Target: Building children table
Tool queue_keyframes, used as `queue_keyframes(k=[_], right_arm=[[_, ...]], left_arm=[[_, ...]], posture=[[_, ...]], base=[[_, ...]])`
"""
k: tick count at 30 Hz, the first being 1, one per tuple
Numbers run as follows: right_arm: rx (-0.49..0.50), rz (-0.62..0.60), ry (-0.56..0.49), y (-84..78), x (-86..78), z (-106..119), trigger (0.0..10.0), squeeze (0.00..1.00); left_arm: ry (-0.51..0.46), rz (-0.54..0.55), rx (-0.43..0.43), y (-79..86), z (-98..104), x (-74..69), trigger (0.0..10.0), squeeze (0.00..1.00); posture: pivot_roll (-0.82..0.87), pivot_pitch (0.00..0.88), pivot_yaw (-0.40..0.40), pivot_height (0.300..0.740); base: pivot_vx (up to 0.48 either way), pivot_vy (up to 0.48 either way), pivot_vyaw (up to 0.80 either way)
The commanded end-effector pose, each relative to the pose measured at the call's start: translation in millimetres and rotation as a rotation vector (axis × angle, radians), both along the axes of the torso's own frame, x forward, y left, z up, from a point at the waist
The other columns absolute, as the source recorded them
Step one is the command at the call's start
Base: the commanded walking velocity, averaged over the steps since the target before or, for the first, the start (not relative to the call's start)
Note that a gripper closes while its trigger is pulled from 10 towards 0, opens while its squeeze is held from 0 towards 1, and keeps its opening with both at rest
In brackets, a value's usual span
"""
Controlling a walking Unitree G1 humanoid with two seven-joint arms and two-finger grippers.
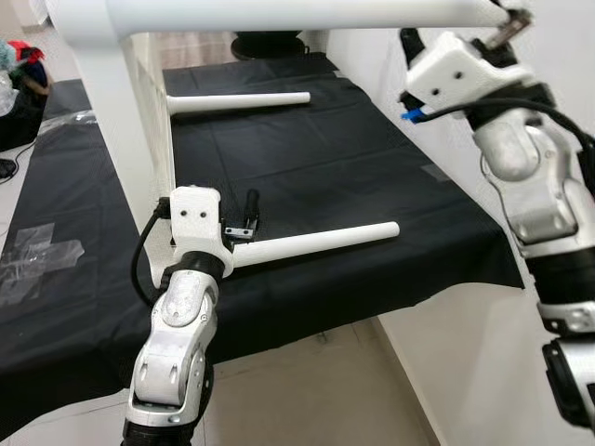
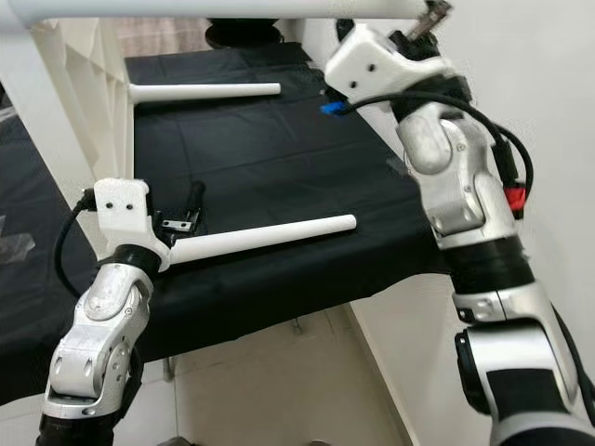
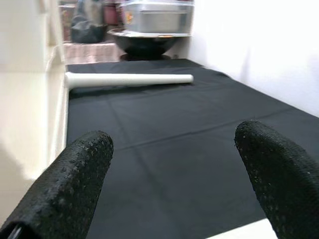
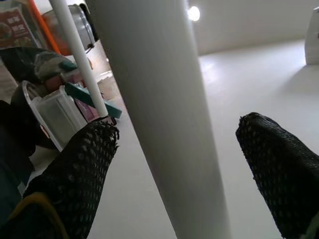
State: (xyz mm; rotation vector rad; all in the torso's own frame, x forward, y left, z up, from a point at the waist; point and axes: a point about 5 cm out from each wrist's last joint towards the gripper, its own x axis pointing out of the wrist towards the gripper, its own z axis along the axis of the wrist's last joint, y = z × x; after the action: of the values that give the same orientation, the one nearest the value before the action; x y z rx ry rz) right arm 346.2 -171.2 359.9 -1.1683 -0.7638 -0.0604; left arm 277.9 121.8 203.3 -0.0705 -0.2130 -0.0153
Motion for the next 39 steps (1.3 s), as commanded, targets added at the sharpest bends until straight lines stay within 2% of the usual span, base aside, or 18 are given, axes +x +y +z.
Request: queue_keyframes(k=[1, 6, 7, 13, 15, 24, 29, 32, 39], right_arm=[[-0.073, -0.017, 0.036, 1.6, 6.2, -1.9, 10.0, 0.0], [-0.131, -0.095, 0.107, -4.5, 17.5, -7.5, 10.0, 0.0], [-0.151, -0.138, 0.131, -10.0, 21.2, -9.2, 10.0, 0.0], [-0.178, -0.19, 0.134, -17.1, 23.2, -8.5, 10.0, 0.0], [-0.173, -0.197, 0.107, -19.5, 22.6, -3.6, 10.0, 0.0], [-0.175, -0.191, 0.075, -19.1, 22.7, 3.3, 10.0, 0.0], [-0.165, -0.165, 0.001, -9.5, 20.7, 20.6, 10.0, 0.0], [-0.184, -0.163, -0.019, -6.1, 18.7, 24.9, 10.0, 0.0], [-0.236, -0.189, 0.02, -7.1, 15.3, 24.7, 10.0, 0.0]], left_arm=[[0.051, 0.02, -0.045, 0.1, -9.5, 0.1, 10.0, 0.0], [0.066, 0.025, -0.057, -0.2, -12.8, -0.5, 10.0, 0.0], [0.068, 0.022, -0.06, -0.9, -13.4, -0.7, 10.0, 0.0], [0.078, 0.014, -0.069, -2.7, -14.9, -0.6, 10.0, 0.0], [0.092, 0.007, -0.075, -5.9, -17.6, -0.6, 10.0, 0.0], [0.13, 0.033, -0.101, -3.7, -24.7, -1.5, 10.0, 0.0], [0.148, 0.067, -0.126, 8.6, -27.8, 3.8, 10.0, 0.0], [0.141, 0.069, -0.125, 9.4, -25.1, 5.2, 10.0, 0.0], [0.139, 0.083, -0.118, 12.1, -24.6, 4.5, 10.0, 0.0]], posture=[[0.01, 0.091, -0.074, 0.74], [0.01, 0.093, -0.078, 0.74], [0.01, 0.095, -0.078, 0.74], [0.01, 0.102, -0.073, 0.74], [0.01, 0.103, -0.072, 0.74], [0.01, 0.105, -0.069, 0.74], [0.01, 0.11, -0.064, 0.74], [0.01, 0.11, -0.063, 0.74], [0.0, 0.115, -0.065, 0.74]], base=[[0.0, 0.0, 0.0], [0.0, 0.0, 0.0], [0.0, 0.0, 0.0], [0.0, 0.0, 0.0], [0.0, 0.0, 0.0], [0.0, 0.0, 0.0], [0.0, 0.0, 0.0], [0.0, 0.0, 0.0], [0.0, 0.0, 0.0]])
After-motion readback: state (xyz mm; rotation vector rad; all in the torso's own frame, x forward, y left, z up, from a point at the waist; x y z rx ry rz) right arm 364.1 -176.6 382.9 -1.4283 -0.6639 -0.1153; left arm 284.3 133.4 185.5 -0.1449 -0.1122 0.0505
